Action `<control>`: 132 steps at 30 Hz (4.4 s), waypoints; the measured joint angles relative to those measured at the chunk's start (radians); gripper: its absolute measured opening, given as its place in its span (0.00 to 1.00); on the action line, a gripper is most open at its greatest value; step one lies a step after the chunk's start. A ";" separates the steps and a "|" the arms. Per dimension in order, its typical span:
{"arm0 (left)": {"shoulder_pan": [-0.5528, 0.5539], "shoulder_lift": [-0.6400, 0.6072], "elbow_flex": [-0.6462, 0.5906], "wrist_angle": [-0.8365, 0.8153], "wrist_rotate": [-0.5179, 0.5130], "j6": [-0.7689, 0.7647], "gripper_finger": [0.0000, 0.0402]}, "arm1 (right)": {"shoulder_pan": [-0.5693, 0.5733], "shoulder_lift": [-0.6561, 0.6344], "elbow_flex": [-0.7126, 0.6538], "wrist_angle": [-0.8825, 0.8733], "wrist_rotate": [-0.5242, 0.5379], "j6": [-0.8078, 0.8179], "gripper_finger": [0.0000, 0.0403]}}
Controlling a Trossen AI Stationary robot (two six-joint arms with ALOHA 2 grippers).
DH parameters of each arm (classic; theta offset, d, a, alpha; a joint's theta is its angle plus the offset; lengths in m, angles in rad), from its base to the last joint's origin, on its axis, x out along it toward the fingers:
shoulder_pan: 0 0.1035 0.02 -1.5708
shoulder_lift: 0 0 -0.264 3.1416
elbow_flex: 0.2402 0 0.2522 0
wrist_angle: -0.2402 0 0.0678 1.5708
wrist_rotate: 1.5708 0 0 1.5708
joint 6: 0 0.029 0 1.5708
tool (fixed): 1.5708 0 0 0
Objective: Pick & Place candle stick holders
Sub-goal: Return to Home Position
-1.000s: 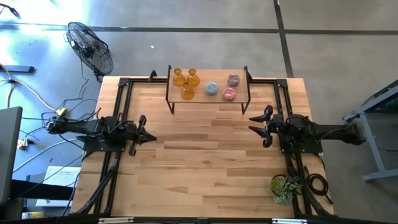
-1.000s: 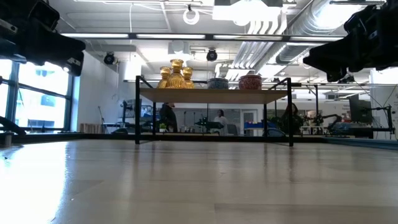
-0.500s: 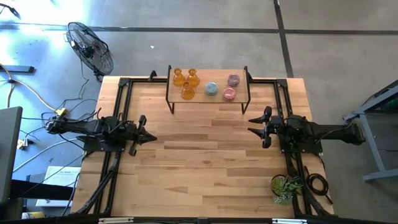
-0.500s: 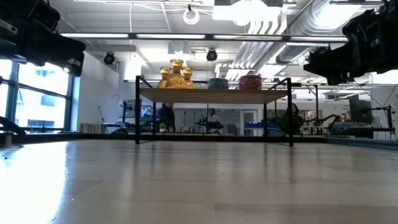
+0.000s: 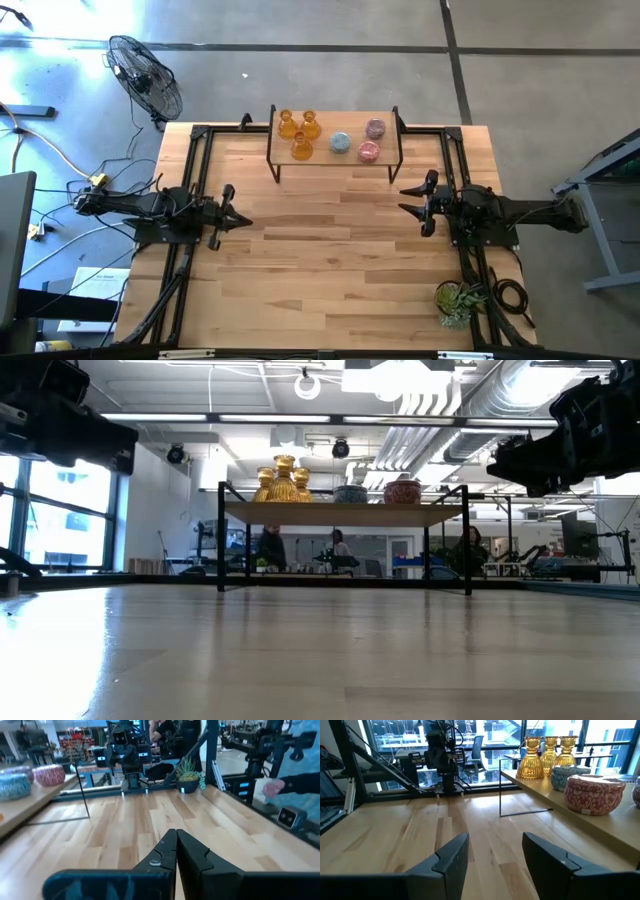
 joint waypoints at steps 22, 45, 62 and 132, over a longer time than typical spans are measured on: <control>0.000 0.000 0.000 0.000 -0.064 0.135 0.00 | 0.000 0.000 0.000 0.001 0.002 0.000 0.45; 0.000 0.000 0.000 0.000 -0.065 0.135 0.00 | 0.000 0.000 0.000 0.002 0.001 0.000 0.45; 0.000 0.000 0.000 0.001 -0.066 0.134 0.00 | 0.000 0.000 0.000 0.002 0.001 0.000 0.45; 0.000 0.000 0.000 0.000 -0.066 0.134 0.00 | 0.000 0.000 0.000 0.002 0.001 0.000 0.45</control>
